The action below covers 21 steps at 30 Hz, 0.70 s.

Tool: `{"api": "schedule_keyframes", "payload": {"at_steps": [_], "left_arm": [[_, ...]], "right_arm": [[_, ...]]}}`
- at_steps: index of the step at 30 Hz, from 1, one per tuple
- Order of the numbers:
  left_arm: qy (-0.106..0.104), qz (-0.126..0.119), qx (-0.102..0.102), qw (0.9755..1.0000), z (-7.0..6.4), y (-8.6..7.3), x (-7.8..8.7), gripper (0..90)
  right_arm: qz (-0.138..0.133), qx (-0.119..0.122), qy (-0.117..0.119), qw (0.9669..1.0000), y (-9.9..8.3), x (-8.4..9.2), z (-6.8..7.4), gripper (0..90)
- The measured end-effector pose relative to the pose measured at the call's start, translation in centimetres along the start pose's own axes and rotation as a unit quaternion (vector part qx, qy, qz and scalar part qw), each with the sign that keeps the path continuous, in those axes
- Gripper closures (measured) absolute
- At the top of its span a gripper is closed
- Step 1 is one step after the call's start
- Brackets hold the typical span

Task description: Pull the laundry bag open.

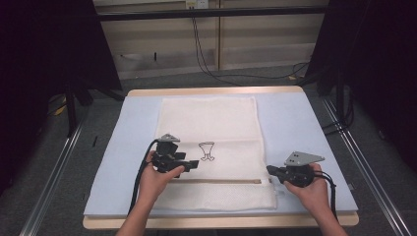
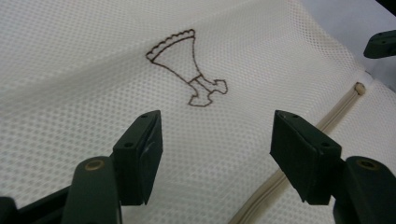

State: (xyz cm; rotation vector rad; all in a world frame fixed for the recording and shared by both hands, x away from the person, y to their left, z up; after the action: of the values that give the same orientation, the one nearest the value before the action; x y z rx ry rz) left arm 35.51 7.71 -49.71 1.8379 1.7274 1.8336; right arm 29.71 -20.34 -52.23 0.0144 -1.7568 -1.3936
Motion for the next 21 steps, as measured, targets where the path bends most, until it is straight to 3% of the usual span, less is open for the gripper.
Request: {"api": "schedule_keyframes", "payload": {"at_steps": [4, 7, 11, 16, 18, 21], "left_arm": [[-0.002, -0.002, -0.018, 0.9998, -1.0, 0.4, -0.8, 29.8], [-0.019, -0.016, -0.028, 0.9993, -2.2, 0.9, -1.5, 29.6], [-0.025, 0.001, -0.041, 0.9988, -3.9, 0.9, -2.9, 28.7], [-0.066, 0.012, -0.02, 0.9976, -6.8, 1.1, -5.0, 33.1], [-0.087, 0.022, -0.004, 0.9959, -7.7, 1.1, -5.7, 36.4], [-0.102, 0.036, 0.015, 0.994, -8.8, 1.1, -6.4, 41.8]], "right_arm": [[0.007, 0.015, 0.004, 0.9999, -0.3, 0.0, 0.7, 90.0], [0.004, 0.017, 0.004, 0.9998, -0.4, 0.1, 0.9, 90.0], [-0.007, 0.016, 0.004, 0.9998, -0.2, 0.0, 1.1, 90.0], [0.006, 0.014, 0.02, 0.9997, -0.7, -0.2, 1.5, 90.0], [0.011, 0.01, 0.022, 0.9997, -0.9, -0.4, 1.6, 90.0], [0.016, 0.011, 0.023, 0.9996, -1.1, -0.5, 1.7, 90.0]]}}
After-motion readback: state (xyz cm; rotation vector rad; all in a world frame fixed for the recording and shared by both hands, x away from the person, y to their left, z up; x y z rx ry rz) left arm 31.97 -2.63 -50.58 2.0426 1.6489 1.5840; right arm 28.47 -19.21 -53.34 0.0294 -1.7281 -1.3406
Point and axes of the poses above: each handheld gripper's, and its own axes: x roughly backward along the jaws, y roughly out of its top, z roughly to its left, the point moved 9 cm from there along -x, roughly forward along the jaws, and after that the axes turned 2 degrees about -y, right-handed, at the moved point
